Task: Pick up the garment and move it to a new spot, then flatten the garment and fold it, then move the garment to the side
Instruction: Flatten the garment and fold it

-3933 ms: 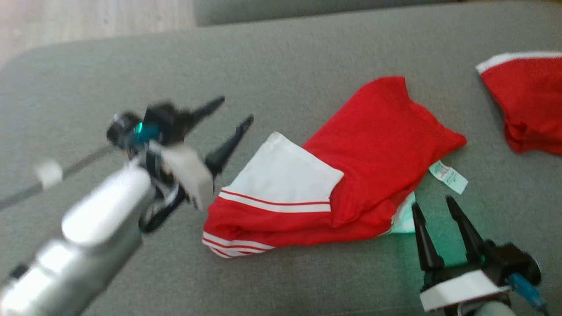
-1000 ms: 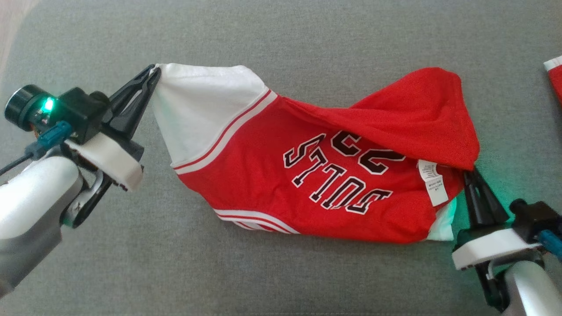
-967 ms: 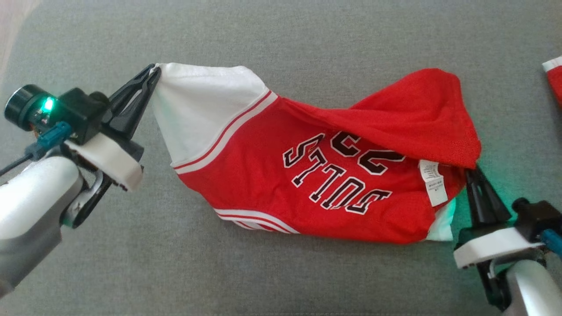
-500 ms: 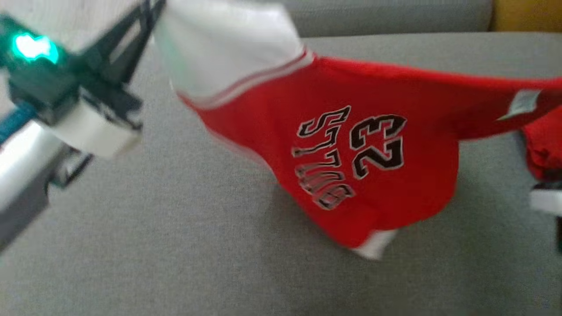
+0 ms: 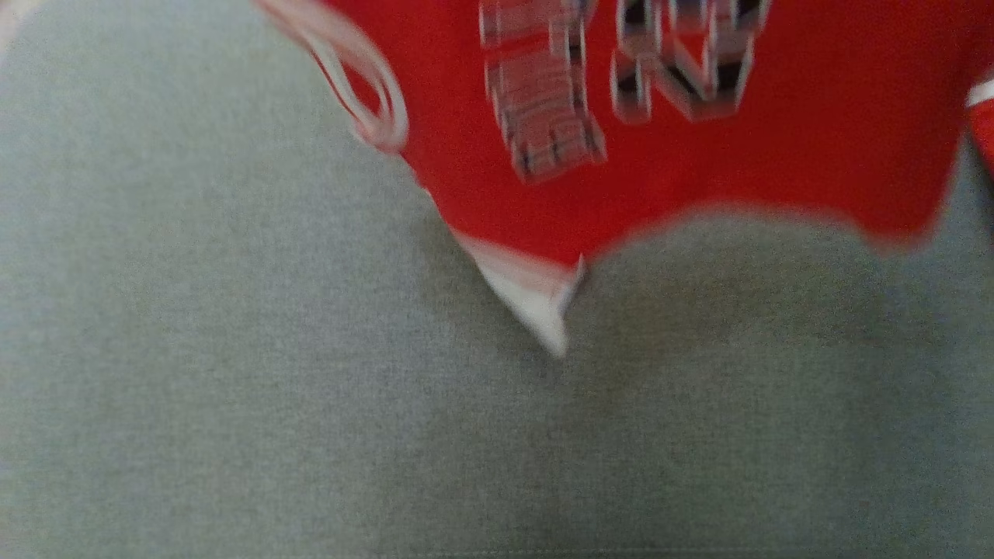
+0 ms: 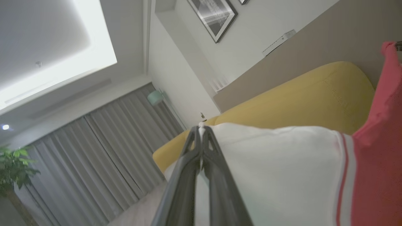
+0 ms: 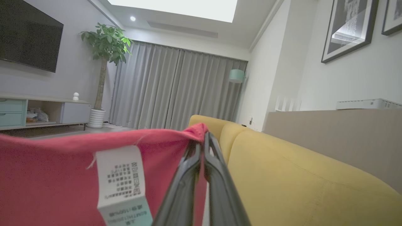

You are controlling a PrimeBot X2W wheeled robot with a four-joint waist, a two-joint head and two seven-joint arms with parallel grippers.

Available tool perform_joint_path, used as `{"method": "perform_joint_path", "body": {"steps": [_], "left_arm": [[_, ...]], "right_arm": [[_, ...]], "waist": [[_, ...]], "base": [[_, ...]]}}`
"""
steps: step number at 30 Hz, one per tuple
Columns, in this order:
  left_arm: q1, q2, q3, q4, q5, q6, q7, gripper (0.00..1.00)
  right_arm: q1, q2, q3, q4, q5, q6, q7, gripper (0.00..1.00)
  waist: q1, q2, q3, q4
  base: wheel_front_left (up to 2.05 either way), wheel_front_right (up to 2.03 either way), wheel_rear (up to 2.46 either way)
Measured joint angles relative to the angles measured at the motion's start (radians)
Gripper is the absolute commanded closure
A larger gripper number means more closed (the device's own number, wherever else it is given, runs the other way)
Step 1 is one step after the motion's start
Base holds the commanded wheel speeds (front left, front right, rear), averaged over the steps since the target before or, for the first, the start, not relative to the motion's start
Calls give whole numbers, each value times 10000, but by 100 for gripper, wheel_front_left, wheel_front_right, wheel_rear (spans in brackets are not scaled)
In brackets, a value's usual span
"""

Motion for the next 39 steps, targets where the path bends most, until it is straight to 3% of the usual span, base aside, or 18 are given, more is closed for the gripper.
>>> {"method": "perform_joint_path", "body": {"steps": [3, 6, 10, 14, 19, 26, 33, 39], "left_arm": [[-1197, -539, 468, 1043, 713, 359, -251, 100], [-1815, -769, 1298, 731, 1475, 604, -270, 100], [-1455, -773, 1987, -499, 2127, 370, -299, 100], [257, -433, 2280, -1649, 2504, 148, -297, 100], [3380, 58, 2433, -2974, 2550, 12, -297, 100], [8232, 773, 2132, -4171, 2374, 174, -293, 100], [12394, 1461, 1827, -4815, 1461, 924, -284, 100], [13817, 1789, 1824, -5451, 1289, 1442, -282, 100]], "right_arm": [[-1565, -109, 201, 972, -146, 0, -416, 100], [-2778, -290, 293, 1636, -431, 0, -907, 100], [-3273, -556, 506, 2033, -633, 0, -1233, 100], [-2785, -849, 717, 2276, -677, 0, -1361, 100], [-595, -1049, 516, 2249, -422, 0, -1429, 100], [4200, -750, -134, 1367, 67, 0, -1446, 100], [8112, 81, -878, -418, -8, 0, -1151, 100], [9759, 491, -1381, -1875, -111, 0, -541, 100]], "waist": [[1, 0, 606, -24], [1, 0, 1121, -40], [0, 0, 1577, 64], [-2, -1, 1754, 345], [-2, -1, 1667, 622], [-6, 0, 832, 680], [-9, 1, -227, 416], [-8, 1, -574, 72]], "base": [[0, 0, 0], [0, 0, 0], [0, 0, 0], [0, 0, 0], [0, 0, 0], [0, 0, 0], [0, 0, 0], [0, 0, 0]]}}
